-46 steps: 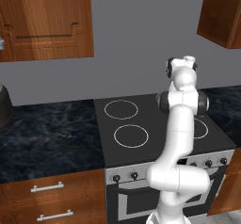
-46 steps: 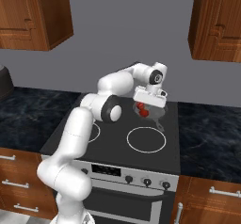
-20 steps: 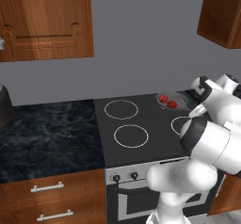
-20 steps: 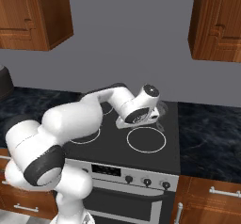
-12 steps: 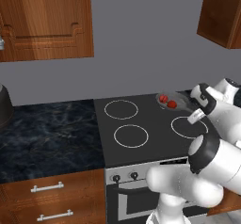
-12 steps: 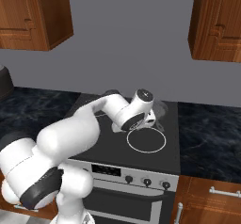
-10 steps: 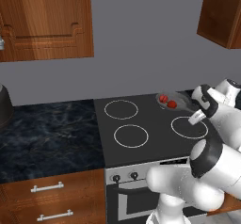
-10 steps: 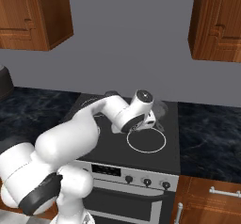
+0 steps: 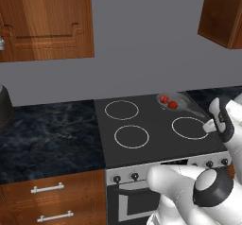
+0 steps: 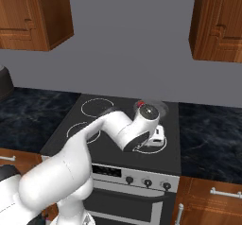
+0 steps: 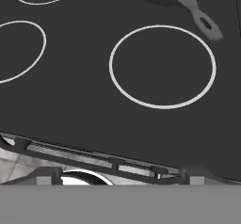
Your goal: Put the bell pepper and bell pepper in the pan. Then turn on the rear right burner and set the heat to medium.
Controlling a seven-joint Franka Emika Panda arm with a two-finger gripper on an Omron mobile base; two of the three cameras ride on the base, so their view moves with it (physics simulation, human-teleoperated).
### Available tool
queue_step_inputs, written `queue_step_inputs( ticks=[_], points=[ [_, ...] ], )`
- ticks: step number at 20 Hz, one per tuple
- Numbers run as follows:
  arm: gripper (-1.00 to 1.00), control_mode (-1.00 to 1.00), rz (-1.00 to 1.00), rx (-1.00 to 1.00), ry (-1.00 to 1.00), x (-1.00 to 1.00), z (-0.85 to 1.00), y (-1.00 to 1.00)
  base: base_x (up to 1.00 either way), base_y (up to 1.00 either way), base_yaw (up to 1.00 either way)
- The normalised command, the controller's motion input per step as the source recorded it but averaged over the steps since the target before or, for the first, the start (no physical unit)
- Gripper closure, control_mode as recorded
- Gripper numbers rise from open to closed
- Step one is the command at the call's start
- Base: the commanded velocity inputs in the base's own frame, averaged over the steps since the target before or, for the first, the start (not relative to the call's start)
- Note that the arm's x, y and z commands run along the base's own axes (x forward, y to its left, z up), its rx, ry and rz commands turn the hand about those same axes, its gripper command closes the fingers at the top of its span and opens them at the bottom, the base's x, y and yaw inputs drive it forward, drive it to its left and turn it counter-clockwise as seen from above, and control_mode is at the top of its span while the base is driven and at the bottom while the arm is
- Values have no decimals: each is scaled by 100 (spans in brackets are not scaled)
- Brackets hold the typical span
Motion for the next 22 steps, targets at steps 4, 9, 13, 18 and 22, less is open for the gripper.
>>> queue_step_inputs(
  ticks=[4,9,13,18,22],
  points=[
    [-100,-100,-23,4,-4,-56,0,-33,0,0,0],
    [-100,-100,-19,1,-13,-48,0,-11,0,0,0],
    [-100,-100,-11,0,-20,-39,-1,0,0,0,0],
    [-100,-100,-3,0,-21,-12,-13,0,0,0,0],
    [-100,-100,0,0,-28,-14,-27,0,0,0,0]
  ],
)
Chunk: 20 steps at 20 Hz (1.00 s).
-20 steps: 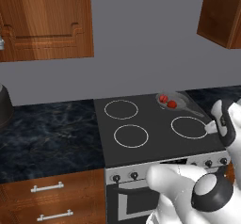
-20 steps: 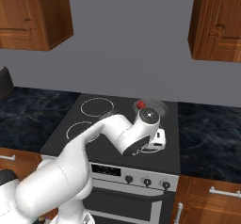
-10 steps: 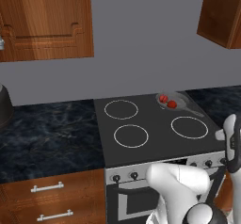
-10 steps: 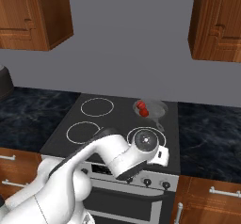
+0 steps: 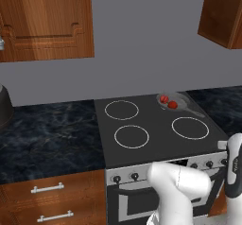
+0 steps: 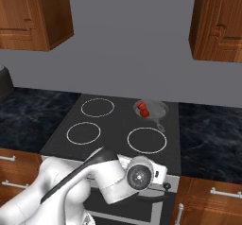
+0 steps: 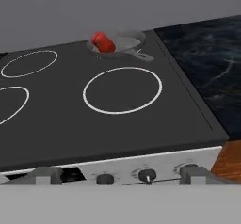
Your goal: Put the bell pepper and bell pepper in the pan. Then turn on the rear right burner and set the heat to medium.
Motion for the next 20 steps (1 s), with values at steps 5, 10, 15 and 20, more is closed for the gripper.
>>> queue_step_inputs(
  ticks=[5,10,15,20],
  points=[
    [-100,-100,0,0,-34,-15,-36,0,0,0,0],
    [-100,-100,0,0,-33,-40,-6,6,0,0,0],
    [-100,-100,0,0,-24,-46,0,9,0,0,0],
    [-100,-100,0,0,-9,-41,-8,12,0,0,0]
  ],
)
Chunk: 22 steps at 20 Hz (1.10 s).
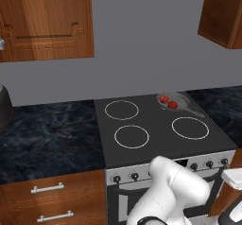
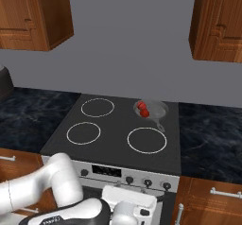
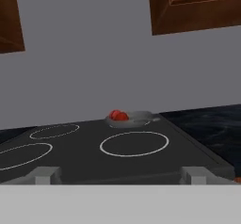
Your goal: Put the bell pepper and bell pepper in the pan. Then turn on the rear right burner and set the heat to medium.
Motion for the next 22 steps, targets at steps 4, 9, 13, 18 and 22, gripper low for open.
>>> queue_step_inputs(
  ticks=[4,9,13,18,22],
  points=[
    [-100,-100,0,0,-1,-15,-8,19,0,0,0],
    [-100,-100,0,-1,0,11,-4,0,0,0,0],
    [-100,-100,0,-1,0,41,-16,0,0,0,0],
    [-100,-100,1,0,0,9,-28,0,0,0,0],
    [-100,-100,2,0,0,6,-34,-4,0,0,0]
  ],
)
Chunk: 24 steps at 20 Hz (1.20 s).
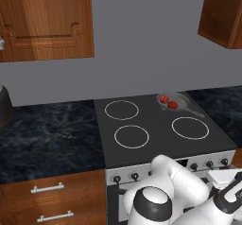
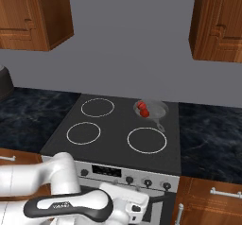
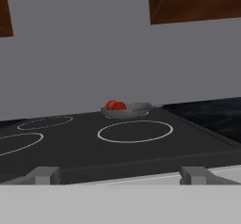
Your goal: Put the bell pepper and bell pepper in the pan. Then turn on the rear right burner and set the heat to medium.
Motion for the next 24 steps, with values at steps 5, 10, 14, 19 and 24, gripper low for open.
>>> queue_step_inputs(
  ticks=[5,10,14,19,24],
  points=[
    [-100,-100,3,-1,0,1,-16,-20,0,0,0],
    [-100,-100,2,0,0,0,-1,-23,0,0,0],
    [-100,-100,1,0,0,0,-1,-9,0,0,0],
    [-100,-100,1,0,4,3,-26,-8,0,0,0],
    [-100,-100,0,-4,0,7,-24,0,0,0,0]
  ],
)
